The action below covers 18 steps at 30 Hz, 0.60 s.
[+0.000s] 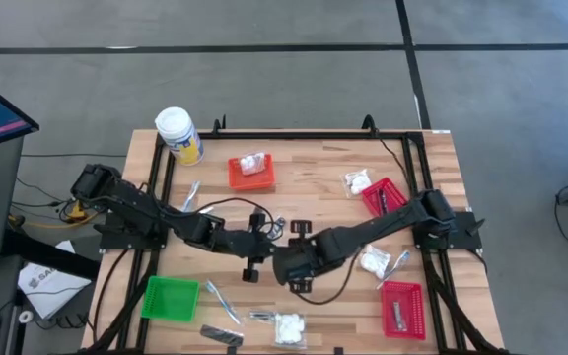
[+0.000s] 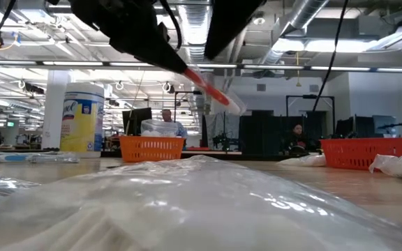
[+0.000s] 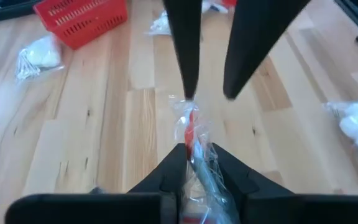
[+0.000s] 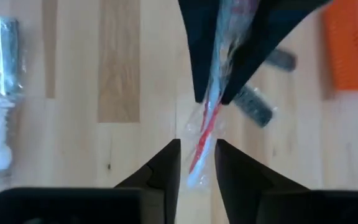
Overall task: Pick & Place Travel size toiletries
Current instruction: Put the red toothbrush into the green basket
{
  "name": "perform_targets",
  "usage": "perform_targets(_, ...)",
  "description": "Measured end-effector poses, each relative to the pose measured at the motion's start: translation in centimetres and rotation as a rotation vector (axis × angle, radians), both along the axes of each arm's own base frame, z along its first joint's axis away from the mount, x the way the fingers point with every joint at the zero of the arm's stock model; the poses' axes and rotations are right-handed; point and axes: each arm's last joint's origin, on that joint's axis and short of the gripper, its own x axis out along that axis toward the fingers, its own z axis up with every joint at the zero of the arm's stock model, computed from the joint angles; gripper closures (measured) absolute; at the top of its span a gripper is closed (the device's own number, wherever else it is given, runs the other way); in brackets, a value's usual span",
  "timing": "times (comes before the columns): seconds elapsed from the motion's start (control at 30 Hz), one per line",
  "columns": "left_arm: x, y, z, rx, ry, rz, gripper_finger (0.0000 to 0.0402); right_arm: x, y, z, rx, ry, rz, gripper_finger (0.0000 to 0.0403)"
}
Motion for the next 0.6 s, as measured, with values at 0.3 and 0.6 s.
perform_targets(0.3,-4.2,0.7,0.3,-0.104,-0.194,0.015,0.0358,-3.7,2.4,3.7,-0.123,-0.407,0.033,0.0299)
perform_targets(0.6,-8.5,2.3,0.4,-0.289,-0.438,-0.014,0.0358,-5.4,-0.9,3.3,0.087,-0.855,0.106,0.03)
